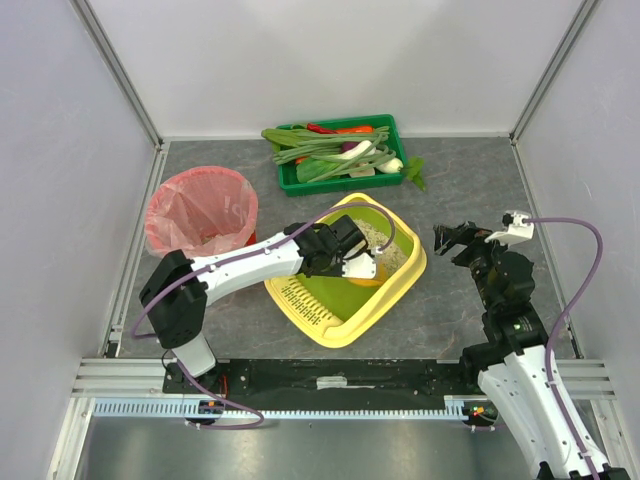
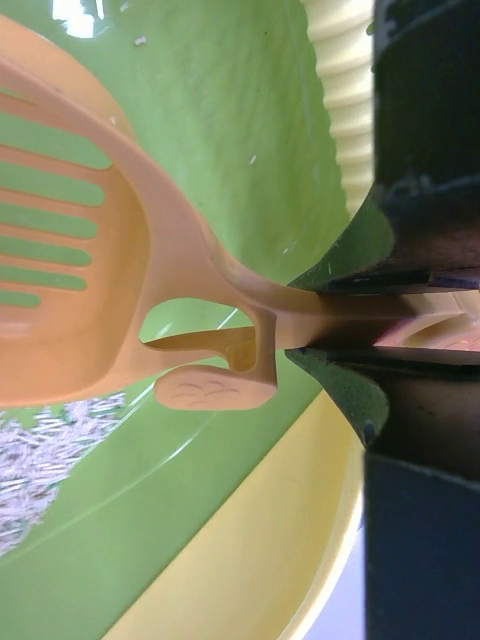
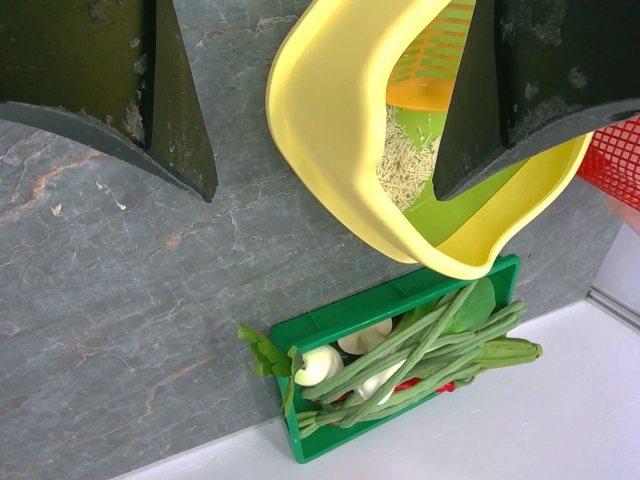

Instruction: Clean the litter box

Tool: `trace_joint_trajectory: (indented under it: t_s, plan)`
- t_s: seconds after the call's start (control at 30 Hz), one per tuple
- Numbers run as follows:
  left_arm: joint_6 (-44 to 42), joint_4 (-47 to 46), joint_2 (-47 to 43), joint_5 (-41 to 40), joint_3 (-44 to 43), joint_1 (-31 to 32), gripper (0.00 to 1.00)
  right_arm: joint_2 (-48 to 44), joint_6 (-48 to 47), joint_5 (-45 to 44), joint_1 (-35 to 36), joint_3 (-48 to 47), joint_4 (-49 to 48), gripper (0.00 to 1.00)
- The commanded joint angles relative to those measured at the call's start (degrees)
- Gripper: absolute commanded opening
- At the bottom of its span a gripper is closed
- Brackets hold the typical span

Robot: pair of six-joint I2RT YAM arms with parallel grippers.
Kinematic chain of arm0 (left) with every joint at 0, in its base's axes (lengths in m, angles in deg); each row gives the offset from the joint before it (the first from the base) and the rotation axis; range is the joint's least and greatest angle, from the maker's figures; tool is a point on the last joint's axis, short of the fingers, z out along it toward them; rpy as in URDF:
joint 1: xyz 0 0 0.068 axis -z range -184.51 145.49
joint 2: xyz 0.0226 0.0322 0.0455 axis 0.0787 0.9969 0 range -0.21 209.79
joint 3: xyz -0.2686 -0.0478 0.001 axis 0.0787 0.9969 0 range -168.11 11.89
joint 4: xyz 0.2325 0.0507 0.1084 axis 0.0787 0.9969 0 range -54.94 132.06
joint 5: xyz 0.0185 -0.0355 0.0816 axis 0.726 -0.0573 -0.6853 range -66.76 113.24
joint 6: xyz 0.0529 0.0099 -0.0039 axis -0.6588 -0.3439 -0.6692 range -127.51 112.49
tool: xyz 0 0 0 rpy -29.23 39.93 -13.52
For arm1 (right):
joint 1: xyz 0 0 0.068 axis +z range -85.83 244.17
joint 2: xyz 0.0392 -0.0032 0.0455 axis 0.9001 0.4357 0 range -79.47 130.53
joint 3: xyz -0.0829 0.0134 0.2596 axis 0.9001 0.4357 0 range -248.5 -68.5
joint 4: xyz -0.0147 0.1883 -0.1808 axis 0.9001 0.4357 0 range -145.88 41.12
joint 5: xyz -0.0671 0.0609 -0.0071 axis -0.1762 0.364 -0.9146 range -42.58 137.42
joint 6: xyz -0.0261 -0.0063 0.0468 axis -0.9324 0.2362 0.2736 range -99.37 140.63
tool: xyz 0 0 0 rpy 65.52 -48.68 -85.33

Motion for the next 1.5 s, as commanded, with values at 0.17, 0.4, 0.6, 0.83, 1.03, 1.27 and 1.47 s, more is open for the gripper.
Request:
trace_joint_trajectory:
  t_s: [0.17, 0.4, 0.6, 0.83, 1.03, 1.27, 1.47]
  plan:
    - [12.7, 3.9, -4.8, -11.2, -0.2, 0.2, 0.02, 2.3, 0.3, 2.6, 0.3, -0.9, -1.4, 0.98]
    - [13.4, 2.3, -10.9, -14.1, 1.2, 1.2, 0.02, 6.4, -0.2, 7.9, 0.3, -4.5, -0.6, 0.98]
    - [11.0, -3.7, -18.3, -16.6, 7.6, 1.3, 0.02, 10.1, -0.7, 13.6, 0.3, -10.6, 4.6, 0.97]
    - [8.7, -7.1, -25.4, -15.0, 12.8, 3.5, 0.02, 12.6, 4.0, 20.3, 0.2, -12.4, 4.7, 0.95]
    - [2.3, -13.6, -31.5, -20.1, 17.5, 7.0, 0.02, 15.4, 15.3, 31.3, 0.5, -11.5, -1.3, 0.94]
    - [-7.3, -24.7, -36.5, -23.9, 23.1, 9.4, 0.02, 17.5, 19.4, 32.9, 2.5, -12.8, -3.7, 0.87]
    - [-13.0, -33.0, -38.4, -25.9, 25.8, 11.0, 0.02, 21.1, 20.8, 30.9, 7.4, -13.9, -5.8, 0.84]
